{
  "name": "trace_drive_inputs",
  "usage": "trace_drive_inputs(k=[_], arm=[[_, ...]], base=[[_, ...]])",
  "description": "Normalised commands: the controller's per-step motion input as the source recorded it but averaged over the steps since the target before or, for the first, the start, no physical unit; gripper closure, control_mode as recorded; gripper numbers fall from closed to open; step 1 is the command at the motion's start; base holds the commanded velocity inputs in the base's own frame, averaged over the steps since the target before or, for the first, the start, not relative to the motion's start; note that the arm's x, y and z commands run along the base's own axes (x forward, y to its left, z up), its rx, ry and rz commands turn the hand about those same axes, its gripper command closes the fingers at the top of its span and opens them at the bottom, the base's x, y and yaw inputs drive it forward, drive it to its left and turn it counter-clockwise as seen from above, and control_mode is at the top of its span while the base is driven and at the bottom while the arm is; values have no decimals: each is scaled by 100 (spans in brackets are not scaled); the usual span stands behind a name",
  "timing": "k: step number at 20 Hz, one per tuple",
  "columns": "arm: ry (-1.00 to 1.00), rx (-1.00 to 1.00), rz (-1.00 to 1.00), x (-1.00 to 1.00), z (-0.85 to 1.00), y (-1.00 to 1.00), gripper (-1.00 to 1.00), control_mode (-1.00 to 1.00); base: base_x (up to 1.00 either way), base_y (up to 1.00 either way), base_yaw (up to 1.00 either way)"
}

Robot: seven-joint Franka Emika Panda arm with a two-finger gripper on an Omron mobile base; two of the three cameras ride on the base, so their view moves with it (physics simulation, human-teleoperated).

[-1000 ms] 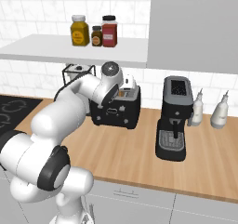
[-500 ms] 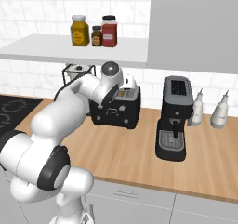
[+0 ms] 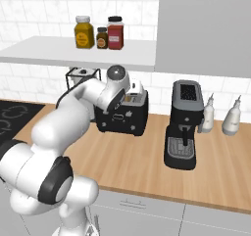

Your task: Start the toaster. Once the lever pops up, take the bread to the plate on the dining counter.

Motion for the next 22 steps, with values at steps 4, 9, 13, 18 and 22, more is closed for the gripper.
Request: trace_drive_inputs(k=[4, 9, 13, 18, 22], arm=[[-21, 1, 0, -54, 1, -5, -100, -100], [-16, 0, 0, -37, 4, -1, -100, -100], [-22, 0, 0, -12, 0, 0, -100, -100], [-14, 0, 0, 0, 0, 0, -100, -100], [-8, 0, 0, 5, 0, 8, -100, -100]], base=[[0, 0, 0], [0, 0, 0], [0, 0, 0], [0, 0, 0], [0, 0, 0]])
